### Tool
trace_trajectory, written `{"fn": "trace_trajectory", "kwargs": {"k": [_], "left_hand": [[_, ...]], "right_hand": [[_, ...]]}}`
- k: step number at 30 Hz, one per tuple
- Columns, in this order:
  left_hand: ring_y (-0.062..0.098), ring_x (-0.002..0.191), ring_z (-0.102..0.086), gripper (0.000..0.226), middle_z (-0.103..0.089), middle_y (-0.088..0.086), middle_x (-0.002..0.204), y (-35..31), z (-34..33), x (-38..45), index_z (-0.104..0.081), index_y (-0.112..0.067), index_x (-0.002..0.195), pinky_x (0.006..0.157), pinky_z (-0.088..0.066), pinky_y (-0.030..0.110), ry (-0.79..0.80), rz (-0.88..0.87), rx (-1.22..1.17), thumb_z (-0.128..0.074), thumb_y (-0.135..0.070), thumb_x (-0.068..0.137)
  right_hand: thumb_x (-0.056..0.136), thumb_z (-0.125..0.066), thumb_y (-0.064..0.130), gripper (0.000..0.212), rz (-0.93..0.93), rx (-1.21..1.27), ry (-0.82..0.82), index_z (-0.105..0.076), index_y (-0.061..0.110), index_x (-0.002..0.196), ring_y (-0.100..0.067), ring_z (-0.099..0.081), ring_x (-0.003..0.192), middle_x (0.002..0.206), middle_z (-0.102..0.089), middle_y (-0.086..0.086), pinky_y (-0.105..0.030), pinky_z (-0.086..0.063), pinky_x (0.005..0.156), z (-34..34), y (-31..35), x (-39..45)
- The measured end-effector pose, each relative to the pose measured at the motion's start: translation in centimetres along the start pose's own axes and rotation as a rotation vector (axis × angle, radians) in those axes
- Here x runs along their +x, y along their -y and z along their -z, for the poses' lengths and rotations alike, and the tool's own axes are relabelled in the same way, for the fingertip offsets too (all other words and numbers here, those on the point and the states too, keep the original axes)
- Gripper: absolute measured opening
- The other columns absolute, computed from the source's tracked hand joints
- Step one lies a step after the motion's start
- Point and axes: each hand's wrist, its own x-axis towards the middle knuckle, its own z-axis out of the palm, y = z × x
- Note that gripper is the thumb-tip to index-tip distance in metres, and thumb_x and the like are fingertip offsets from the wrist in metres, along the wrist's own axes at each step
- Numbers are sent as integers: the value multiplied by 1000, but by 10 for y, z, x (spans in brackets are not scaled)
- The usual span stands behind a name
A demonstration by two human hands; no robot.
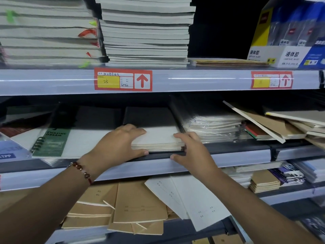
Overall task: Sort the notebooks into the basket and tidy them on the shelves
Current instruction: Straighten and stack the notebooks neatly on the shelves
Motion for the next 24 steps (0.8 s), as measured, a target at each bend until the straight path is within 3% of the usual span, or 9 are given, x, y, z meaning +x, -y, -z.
{"fn": "trace_trajectory", "kwargs": {"k": [5,9,14,19,22,24], "left_hand": [[10,130,-43,78,-44,-14,143,7,6,3,-40,-40,147,103,-39,25,59,-10,-23,-66,-68,79],[15,123,-51,77,-51,-10,138,1,1,6,-44,-37,145,97,-47,30,-10,16,59,-59,-73,79],[21,115,-57,68,-59,-2,129,-4,-9,12,-49,-34,139,90,-51,35,-93,121,85,-58,-70,82],[23,122,-52,70,-56,-1,136,0,-6,12,-44,-33,144,99,-46,36,-36,103,61,-62,-65,84],[27,120,-52,71,-57,2,132,-1,-1,9,-41,-33,148,102,-40,39,-55,88,238,-59,-64,86],[28,118,-52,74,-54,7,129,-7,3,2,-38,-31,149,101,-40,40,-95,136,288,-63,-60,86]], "right_hand": [[82,-80,28,54,21,65,-4,-58,33,131,-9,-61,95,119,-48,20,-34,-53,92,5,-1,2],[90,-69,18,46,10,75,-70,-57,32,132,-9,-61,95,116,-51,19,-36,-53,94,4,2,2],[95,-61,21,41,0,26,-105,-53,28,135,-5,-59,97,127,-52,15,-25,-49,89,2,7,-10],[93,-63,21,39,-138,171,-60,-56,25,132,-4,-56,116,125,-60,10,-28,-48,100,4,8,-6],[93,-64,19,44,-230,352,-12,-52,32,133,-14,-60,109,110,-58,11,-30,-48,94,8,20,3],[92,-65,21,47,-252,411,17,-49,33,135,-8,-58,95,109,-56,12,-28,-46,88,6,24,7]]}}
